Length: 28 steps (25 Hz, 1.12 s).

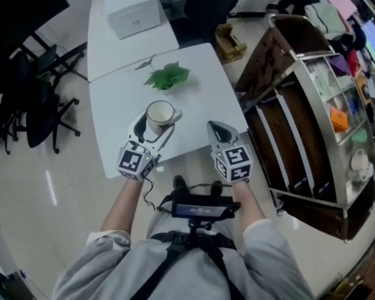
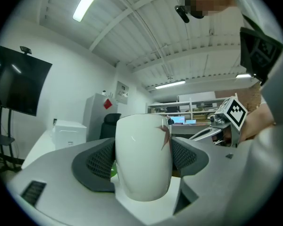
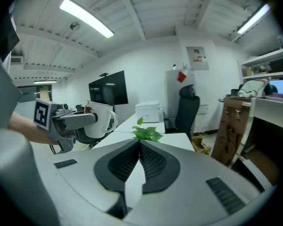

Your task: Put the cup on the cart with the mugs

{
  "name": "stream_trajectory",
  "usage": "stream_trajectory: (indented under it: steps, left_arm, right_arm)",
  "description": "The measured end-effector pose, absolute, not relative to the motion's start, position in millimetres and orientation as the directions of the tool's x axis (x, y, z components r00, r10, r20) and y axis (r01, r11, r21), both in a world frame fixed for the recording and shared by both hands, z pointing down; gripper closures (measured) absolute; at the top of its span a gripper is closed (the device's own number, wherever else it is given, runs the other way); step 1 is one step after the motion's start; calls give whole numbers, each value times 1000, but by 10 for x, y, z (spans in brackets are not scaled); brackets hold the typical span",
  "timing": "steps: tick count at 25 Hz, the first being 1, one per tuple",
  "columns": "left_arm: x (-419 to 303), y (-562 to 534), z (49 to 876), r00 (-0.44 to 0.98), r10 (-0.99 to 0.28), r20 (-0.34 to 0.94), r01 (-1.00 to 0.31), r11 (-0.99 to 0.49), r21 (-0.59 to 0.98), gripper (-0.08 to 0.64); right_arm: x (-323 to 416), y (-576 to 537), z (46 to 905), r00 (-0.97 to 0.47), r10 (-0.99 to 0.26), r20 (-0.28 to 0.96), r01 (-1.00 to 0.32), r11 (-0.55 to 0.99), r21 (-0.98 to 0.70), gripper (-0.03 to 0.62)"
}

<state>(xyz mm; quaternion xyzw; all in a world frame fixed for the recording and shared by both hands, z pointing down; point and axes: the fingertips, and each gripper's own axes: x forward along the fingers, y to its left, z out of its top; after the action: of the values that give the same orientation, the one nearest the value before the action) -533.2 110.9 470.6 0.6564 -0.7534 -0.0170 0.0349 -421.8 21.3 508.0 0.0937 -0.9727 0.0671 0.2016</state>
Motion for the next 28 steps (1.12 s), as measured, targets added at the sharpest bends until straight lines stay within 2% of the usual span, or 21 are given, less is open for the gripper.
stream_trajectory:
  steps: [3,7,11,15,21,28]
  left_arm:
    - [-4949,681,4648,-27,-998,51,-998,30,63,183]
    - [-4319,167,4511,132,-991,-27,-990,-133,47,184]
    - [-3606,-233,4442,234,-972,5,-969,-233,88,183]
    - [-2793,-649,4315,360,-933,-14,-931,-361,58,184]
    - [-1640,-1168,4090,497,-864,-75,-863,-502,62,183]
    - [-453,-1645,3895,609,-789,-85,-787,-614,61,183]
  right_arm:
    - [-3669,-151,4973,-875,-285,391,-347,933,-97,595]
    - [-2852,-562,4798,-819,-443,363,-507,856,-99,595]
    - [-2052,-866,4637,-760,-548,349,-608,790,-85,595]
    - [-1147,-1114,4560,-679,-651,339,-711,698,-85,595]
    - [-32,-1376,4473,-597,-735,321,-794,598,-110,595]
    - [859,-1535,4195,-559,-781,276,-826,551,-114,595]
